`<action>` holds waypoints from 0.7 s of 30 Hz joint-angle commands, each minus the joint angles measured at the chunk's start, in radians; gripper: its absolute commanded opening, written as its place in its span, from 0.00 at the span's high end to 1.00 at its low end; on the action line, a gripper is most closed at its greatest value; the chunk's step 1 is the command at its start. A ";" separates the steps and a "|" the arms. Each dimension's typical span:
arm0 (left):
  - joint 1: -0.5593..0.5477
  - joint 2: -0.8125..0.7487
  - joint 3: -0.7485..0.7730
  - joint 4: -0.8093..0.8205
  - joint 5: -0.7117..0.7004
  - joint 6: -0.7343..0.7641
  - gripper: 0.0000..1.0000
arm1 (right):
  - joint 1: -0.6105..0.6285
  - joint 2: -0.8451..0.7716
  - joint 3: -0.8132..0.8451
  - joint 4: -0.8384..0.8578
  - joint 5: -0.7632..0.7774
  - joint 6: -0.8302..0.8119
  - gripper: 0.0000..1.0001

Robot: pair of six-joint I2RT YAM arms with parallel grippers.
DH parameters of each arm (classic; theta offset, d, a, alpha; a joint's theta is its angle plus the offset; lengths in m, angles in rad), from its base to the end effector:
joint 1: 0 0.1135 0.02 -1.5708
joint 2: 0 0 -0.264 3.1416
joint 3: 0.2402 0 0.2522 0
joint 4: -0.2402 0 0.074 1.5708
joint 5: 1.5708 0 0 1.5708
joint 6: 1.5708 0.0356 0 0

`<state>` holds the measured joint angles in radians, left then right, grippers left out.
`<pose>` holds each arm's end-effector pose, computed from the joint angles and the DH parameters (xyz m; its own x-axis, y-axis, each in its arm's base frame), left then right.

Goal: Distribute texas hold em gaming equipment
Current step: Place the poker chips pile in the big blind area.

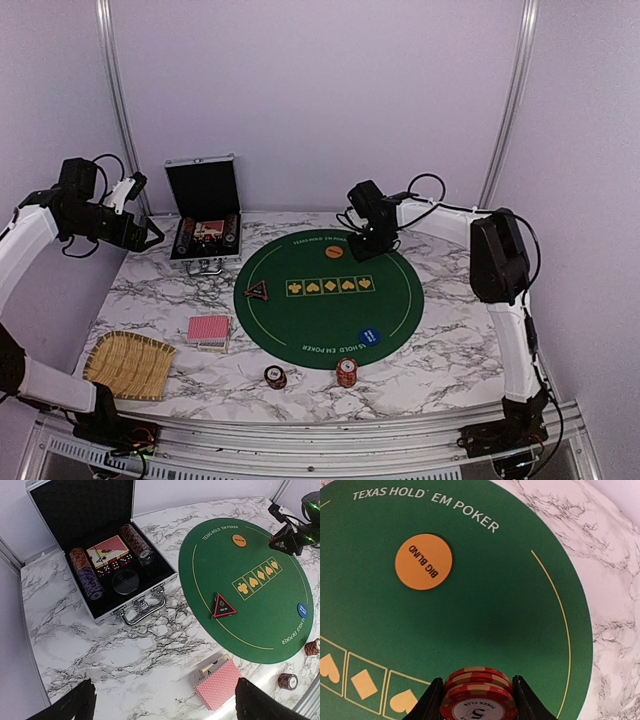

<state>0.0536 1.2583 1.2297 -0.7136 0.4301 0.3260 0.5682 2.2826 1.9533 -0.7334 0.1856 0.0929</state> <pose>0.2642 -0.0007 0.3458 -0.5567 0.2616 -0.7884 0.4607 0.8870 -0.0310 0.4222 0.2617 0.1957 -0.7753 -0.3868 -0.4994 -0.3829 0.9165 -0.1154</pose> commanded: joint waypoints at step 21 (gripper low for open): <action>0.004 0.022 0.013 -0.027 0.012 0.010 0.01 | -0.057 0.199 0.168 0.082 -0.070 -0.006 0.61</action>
<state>0.0536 1.2709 1.2297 -0.7166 0.4301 0.3264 0.5220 2.4546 2.0678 -0.6746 0.1169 0.0933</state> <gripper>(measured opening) 0.989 0.402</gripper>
